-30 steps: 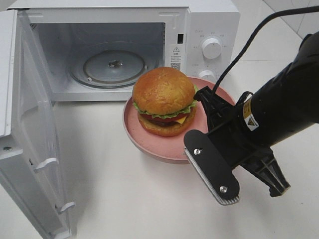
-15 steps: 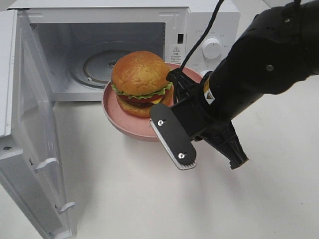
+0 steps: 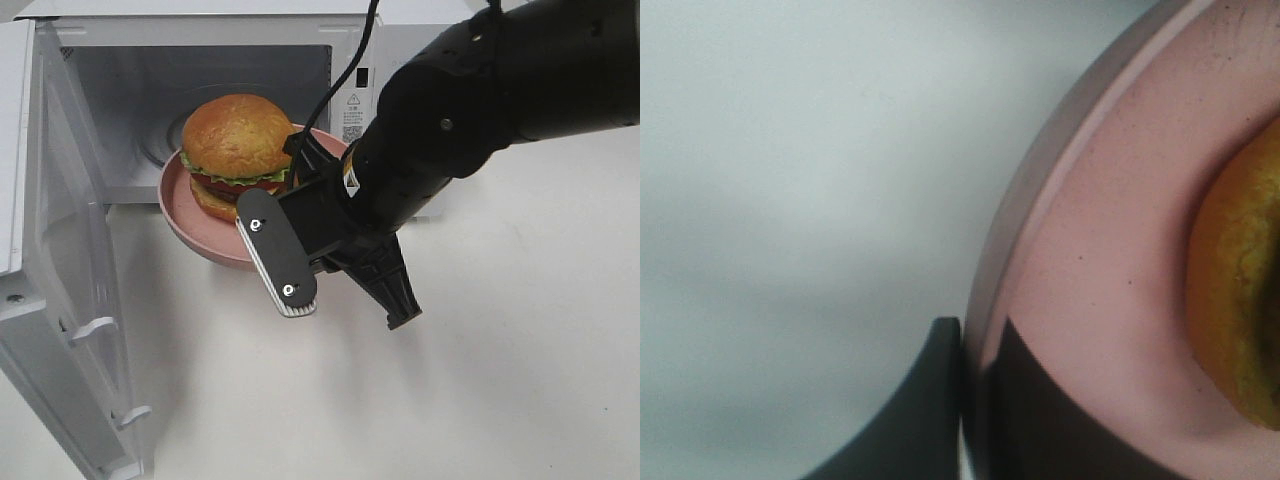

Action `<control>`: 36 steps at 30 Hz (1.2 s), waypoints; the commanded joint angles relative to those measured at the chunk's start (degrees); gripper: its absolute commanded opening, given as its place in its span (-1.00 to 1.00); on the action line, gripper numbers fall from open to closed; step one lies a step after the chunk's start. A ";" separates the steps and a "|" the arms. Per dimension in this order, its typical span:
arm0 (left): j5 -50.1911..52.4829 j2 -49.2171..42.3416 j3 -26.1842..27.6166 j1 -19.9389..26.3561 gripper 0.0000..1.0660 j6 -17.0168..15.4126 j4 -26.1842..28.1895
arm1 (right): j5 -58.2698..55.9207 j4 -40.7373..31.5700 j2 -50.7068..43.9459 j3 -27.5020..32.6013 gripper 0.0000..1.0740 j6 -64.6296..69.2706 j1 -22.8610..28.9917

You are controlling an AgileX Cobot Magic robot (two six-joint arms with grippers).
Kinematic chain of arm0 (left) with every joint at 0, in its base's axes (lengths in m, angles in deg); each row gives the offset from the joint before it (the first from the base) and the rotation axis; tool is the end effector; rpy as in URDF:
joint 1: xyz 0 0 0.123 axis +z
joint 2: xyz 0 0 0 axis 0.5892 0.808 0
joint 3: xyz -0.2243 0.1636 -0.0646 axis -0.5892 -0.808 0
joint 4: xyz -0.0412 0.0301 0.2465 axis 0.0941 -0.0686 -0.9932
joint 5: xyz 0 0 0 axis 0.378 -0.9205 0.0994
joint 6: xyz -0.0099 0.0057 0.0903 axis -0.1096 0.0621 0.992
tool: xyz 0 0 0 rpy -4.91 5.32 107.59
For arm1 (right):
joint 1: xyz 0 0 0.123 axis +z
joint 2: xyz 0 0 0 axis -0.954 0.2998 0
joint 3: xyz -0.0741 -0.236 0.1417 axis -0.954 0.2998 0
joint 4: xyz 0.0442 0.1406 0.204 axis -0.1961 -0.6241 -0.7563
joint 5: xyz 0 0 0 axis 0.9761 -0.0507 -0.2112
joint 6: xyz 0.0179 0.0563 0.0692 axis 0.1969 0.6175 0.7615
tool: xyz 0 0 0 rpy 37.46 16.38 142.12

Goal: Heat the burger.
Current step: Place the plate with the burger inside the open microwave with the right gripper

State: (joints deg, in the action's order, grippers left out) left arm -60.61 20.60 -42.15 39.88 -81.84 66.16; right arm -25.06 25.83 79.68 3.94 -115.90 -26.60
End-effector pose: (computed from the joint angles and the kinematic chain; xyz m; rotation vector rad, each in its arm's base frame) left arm -0.0045 -0.0106 0.2794 -0.0011 2.0135 -0.0773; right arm 0.2544 0.2562 0.1901 -2.2940 1.2659 -0.2595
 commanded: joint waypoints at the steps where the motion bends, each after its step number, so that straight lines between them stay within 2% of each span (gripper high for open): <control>1: 0.34 -1.09 -0.17 -0.29 0.87 -0.06 0.11 | 3.78 0.00 1.89 -3.55 -1.00 -0.46 0.11; 24: 0.34 -1.09 -0.17 -0.29 0.87 -0.06 0.11 | 3.67 2.69 13.64 -17.19 -1.00 3.67 -0.06; 26: 0.34 -1.09 -0.17 -0.29 0.87 -0.06 0.11 | 2.64 3.21 15.87 -20.45 -1.00 4.58 -0.69; 29: 0.34 -1.09 -0.17 -0.29 0.87 -0.06 0.11 | 1.95 3.21 16.56 -21.49 -1.00 4.58 -0.74; 34: 0.34 -1.09 -0.17 -0.29 0.87 -0.06 0.11 | -1.20 4.87 19.65 -26.53 -1.00 6.07 -0.74; 36: 0.34 -1.09 -0.17 -0.29 0.87 -0.06 0.11 | -3.21 4.98 22.40 -31.23 -1.00 7.28 -0.80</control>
State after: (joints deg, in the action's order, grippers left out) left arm -60.61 20.60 -42.15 39.88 -81.84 66.16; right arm -29.59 29.44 101.51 -23.91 -109.82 -27.01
